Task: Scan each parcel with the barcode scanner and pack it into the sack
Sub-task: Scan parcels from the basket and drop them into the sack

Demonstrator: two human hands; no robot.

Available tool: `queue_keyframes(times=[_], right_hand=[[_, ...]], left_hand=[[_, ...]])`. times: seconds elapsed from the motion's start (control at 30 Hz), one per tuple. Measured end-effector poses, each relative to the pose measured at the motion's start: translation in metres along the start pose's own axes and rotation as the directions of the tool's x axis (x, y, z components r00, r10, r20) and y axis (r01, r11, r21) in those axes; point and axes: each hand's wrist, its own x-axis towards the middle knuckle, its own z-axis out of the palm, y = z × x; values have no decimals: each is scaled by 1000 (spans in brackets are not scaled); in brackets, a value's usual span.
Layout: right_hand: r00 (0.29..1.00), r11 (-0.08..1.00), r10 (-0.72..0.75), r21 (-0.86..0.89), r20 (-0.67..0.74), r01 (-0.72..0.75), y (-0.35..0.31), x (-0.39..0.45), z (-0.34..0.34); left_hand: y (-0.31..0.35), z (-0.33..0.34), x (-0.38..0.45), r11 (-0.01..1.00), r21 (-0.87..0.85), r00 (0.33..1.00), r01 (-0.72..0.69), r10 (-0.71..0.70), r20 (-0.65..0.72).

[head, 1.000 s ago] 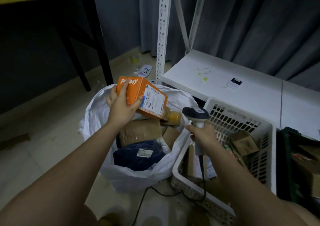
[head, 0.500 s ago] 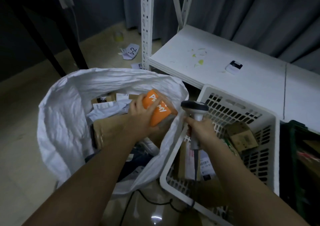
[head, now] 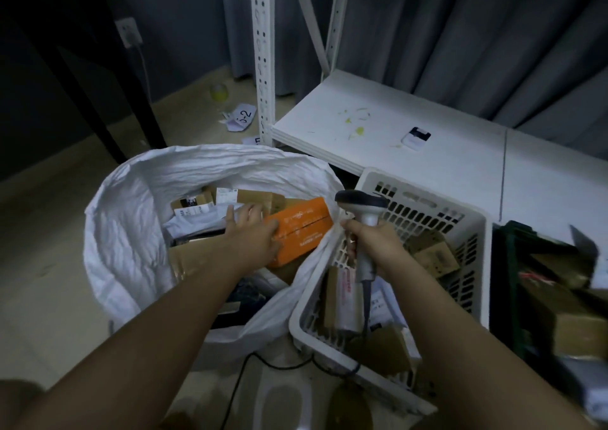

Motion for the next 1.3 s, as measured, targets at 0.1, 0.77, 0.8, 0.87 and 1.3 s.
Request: queue_keyframes(times=[0.1, 0.77, 0.8, 0.87, 1.3], right_hand=[[1000, 1000, -29, -4, 11, 29, -18, -23, -29], [949, 994, 92, 81, -300, -71, 115, -9, -124], [955, 993, 97, 87, -282, -75, 118, -1, -125], [967, 989, 127, 107, -219, -106, 123, 12, -126], [964, 972, 217, 121, -151, -200, 126, 30, -128]], left_hand=[[29, -14, -1, 1000, -30, 1000, -4, 4, 23], [177, 149, 12, 794, -504, 881, 340, -81, 467], [178, 160, 17, 800, -483, 866, 357, -91, 491], [179, 177, 28, 824, -429, 840, 371, -101, 533], [174, 181, 45, 839, -402, 888, 366, -186, 420]])
